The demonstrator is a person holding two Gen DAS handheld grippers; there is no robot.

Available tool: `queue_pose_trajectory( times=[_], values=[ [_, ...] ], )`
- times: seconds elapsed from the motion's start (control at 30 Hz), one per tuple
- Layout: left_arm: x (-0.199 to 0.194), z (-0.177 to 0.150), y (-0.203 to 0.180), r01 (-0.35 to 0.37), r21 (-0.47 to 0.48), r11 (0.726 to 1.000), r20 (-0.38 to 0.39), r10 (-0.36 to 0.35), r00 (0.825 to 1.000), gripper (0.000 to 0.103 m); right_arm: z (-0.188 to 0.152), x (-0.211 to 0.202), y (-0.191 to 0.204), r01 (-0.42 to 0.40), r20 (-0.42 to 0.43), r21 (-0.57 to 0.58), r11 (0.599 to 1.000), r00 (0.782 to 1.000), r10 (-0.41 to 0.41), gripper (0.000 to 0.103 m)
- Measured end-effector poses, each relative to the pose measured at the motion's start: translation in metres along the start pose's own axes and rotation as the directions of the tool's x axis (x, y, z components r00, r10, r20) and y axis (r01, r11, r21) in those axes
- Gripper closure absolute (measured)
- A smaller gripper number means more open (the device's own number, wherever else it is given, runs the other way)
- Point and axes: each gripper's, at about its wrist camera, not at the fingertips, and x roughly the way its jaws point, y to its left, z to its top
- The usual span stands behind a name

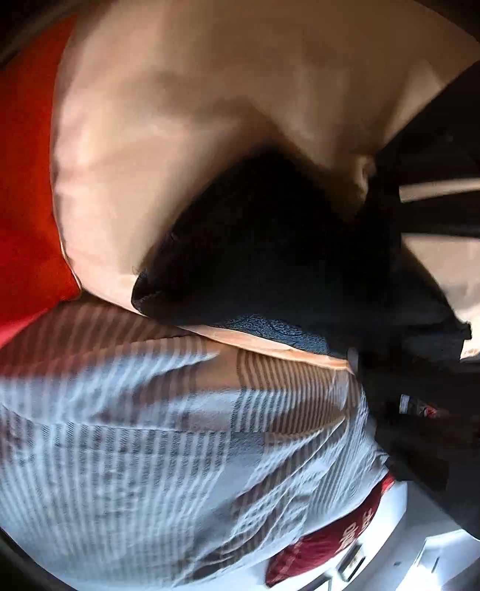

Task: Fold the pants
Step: 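Grasp the trouser bundle edge with the right gripper while the left gripper grasps the waistband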

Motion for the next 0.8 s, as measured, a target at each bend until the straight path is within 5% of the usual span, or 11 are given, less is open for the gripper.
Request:
queue_pose_trajectory(
  times=[0.1, 0.27, 0.4, 0.53, 0.8],
  values=[
    [0.01, 0.022, 0.003, 0.03, -0.039, 0.999, -0.006, -0.03, 1.0, 0.066, -0.002, -0.006, 0.013, -0.004, -0.02, -0.051, 0.999, 1.0, 0.002, 0.089],
    [0.051, 0.026, 0.008, 0.049, -0.106, 0.993, -0.042, -0.054, 0.998, 0.066, -0.005, -0.01, 0.031, -0.034, -0.03, -0.094, 0.995, 0.999, 0.031, 0.089],
    [0.048, 0.021, -0.011, -0.031, 0.007, 0.999, 0.026, 0.031, 0.999, 0.066, -0.011, -0.013, 0.051, -0.036, -0.037, -0.16, 0.986, 0.999, 0.031, 0.089],
    [0.045, 0.018, -0.009, -0.017, 0.01, 1.0, 0.04, 0.017, 0.999, 0.066, -0.024, -0.015, 0.085, -0.009, -0.035, -0.254, 0.967, 0.999, 0.0, 0.089],
    [0.01, -0.001, 0.061, 0.126, -0.082, 0.989, 0.023, -0.125, 0.992, 0.066, -0.081, -0.003, 0.177, 0.118, 0.01, -0.539, 0.834, 0.991, -0.134, 0.089]
  ],
)
